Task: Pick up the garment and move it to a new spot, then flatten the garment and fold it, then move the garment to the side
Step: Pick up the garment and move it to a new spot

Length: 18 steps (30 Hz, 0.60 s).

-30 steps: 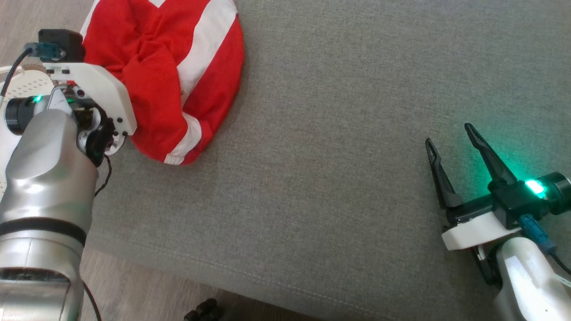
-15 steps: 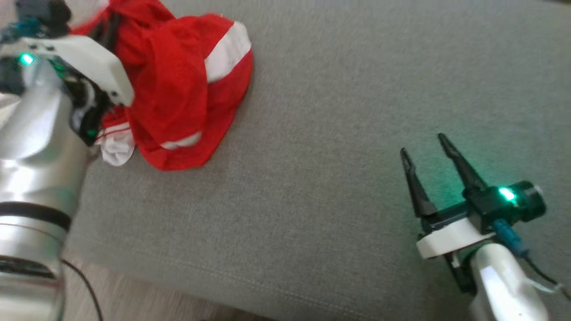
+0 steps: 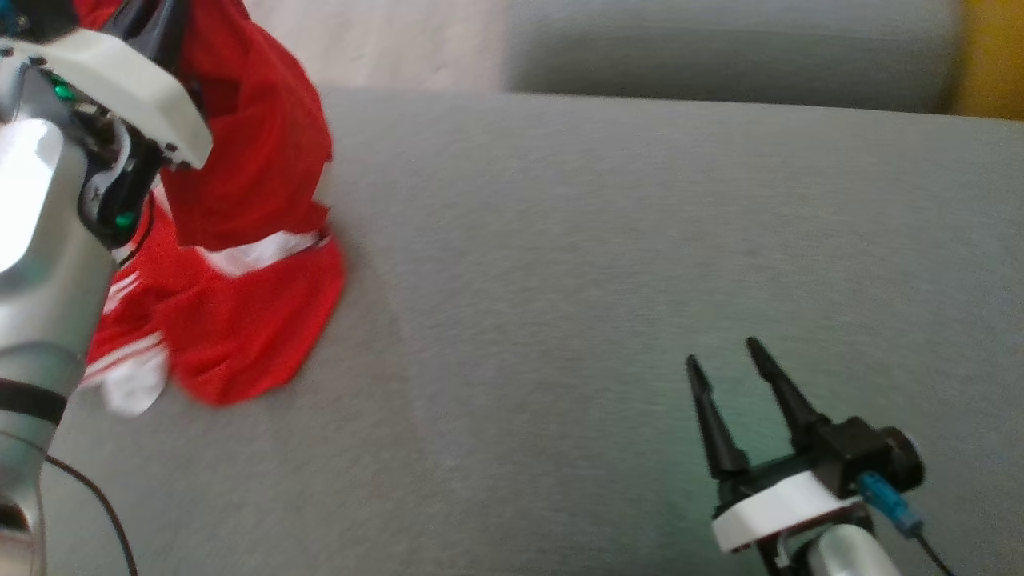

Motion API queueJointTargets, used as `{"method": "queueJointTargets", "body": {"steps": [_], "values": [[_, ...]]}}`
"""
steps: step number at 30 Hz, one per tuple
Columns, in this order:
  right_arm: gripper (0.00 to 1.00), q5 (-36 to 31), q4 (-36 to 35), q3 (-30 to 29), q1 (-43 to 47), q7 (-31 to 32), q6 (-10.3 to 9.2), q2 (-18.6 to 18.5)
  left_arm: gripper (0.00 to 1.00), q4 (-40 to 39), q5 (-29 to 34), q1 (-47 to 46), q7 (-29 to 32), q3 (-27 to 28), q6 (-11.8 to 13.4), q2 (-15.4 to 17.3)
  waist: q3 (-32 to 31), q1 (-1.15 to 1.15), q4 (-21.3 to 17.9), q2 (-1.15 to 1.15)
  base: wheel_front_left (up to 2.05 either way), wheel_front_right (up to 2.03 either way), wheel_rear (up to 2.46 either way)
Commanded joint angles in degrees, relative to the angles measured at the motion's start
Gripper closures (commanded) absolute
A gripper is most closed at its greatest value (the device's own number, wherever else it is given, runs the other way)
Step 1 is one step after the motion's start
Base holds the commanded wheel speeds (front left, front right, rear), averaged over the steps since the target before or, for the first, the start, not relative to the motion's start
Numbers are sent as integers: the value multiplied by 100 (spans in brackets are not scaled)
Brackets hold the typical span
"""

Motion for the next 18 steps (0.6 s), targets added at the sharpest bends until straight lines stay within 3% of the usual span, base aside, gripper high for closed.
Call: {"method": "queueJointTargets", "body": {"steps": [1,11,18], "values": [[0,84,-245,217,-179,-62,30,31,100,-294,-61,-249,-11,149,4,254,-406,2,-787,0,0,0,0],[0,328,-388,583,-246,-62,30,33,100,-1058,-160,-129,5,-34,158,-121,-255,2,-2240,0,0,0,0],[0,538,-513,789,-411,-62,30,33,100,-1040,-76,-35,116,-388,191,-559,118,2,-2944,0,0,0,0]]}}
